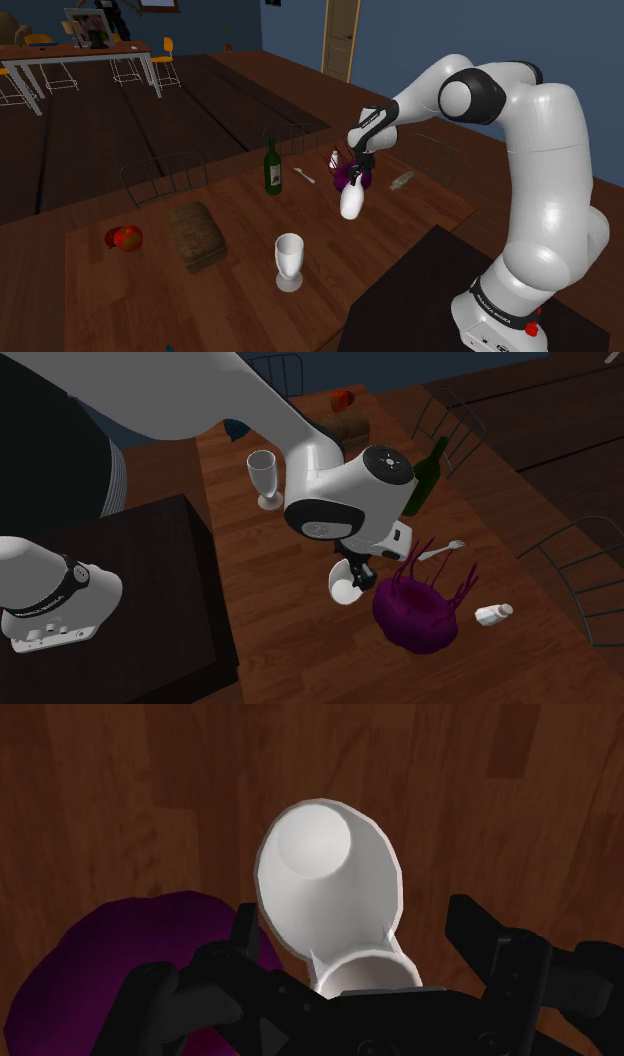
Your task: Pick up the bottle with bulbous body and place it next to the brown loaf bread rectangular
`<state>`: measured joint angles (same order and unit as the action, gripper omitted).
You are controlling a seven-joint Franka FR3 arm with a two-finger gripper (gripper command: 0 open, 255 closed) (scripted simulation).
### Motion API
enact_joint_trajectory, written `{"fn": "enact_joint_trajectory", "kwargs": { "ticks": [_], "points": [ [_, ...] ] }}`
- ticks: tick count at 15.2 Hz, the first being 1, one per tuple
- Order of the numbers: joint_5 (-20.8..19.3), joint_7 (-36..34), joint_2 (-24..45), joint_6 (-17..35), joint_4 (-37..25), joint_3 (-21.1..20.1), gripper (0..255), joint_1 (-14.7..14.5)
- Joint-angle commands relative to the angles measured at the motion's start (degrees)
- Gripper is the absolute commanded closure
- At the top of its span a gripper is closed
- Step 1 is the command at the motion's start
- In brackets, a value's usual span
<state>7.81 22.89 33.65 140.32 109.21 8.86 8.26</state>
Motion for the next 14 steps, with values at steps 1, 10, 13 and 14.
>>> {"fn": "enact_joint_trajectory", "kwargs": {
  "ticks": [1, 10, 13, 14],
  "points": [
    [0.0, 0.0, 0.0, 0.0, 0.0, 0.0, 255, 0.0],
    [0.0, 0.0, 0.0, 0.0, 0.0, 0.0, 255, 0.0],
    [-0.4, -0.2, -1.8, -1.5, 0.2, 0.3, 255, -0.2],
    [-0.5, -0.3, -2.4, -2.1, 0.3, 0.4, 255, -0.3]
  ]
}}
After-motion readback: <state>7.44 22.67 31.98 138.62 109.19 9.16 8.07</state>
